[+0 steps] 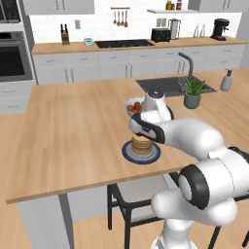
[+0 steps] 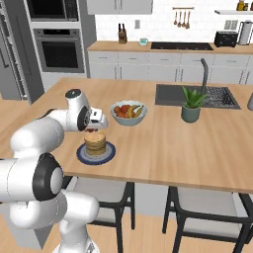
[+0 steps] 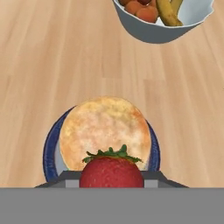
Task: Take the strawberry from the fridge and place it on top of the pancake, located on the dining counter.
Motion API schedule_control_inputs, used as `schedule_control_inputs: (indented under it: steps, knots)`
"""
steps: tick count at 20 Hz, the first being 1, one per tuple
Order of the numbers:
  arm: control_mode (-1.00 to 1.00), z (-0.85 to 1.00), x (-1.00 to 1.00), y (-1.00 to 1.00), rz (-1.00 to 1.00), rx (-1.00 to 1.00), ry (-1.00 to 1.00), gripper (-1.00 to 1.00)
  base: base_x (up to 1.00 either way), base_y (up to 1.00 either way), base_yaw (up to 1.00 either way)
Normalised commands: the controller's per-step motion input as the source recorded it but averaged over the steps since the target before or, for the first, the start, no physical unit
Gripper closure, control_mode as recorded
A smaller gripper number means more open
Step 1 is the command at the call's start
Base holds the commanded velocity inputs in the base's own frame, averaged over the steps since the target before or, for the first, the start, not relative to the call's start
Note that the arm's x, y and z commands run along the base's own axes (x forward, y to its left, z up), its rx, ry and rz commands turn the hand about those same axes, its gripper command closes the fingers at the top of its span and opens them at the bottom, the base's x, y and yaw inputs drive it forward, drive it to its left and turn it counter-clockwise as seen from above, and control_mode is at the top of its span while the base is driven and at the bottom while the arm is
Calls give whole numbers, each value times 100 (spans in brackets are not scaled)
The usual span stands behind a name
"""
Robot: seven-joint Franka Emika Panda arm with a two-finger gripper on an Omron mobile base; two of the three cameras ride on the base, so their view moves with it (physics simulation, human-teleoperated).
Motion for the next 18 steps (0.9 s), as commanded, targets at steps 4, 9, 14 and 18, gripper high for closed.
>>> schedule_control_inputs:
  steps: [4,9,14,18]
  knots:
    - [-100,-27,34,0,0,0,0,100,0,0,0]
    - [-100,-32,18,4,0,0,0,100,0,0,0]
    - [-100,-15,5,16,0,0,0,100,0,0,0]
    - [-100,0,19,2,0,0,0,100,0,0,0]
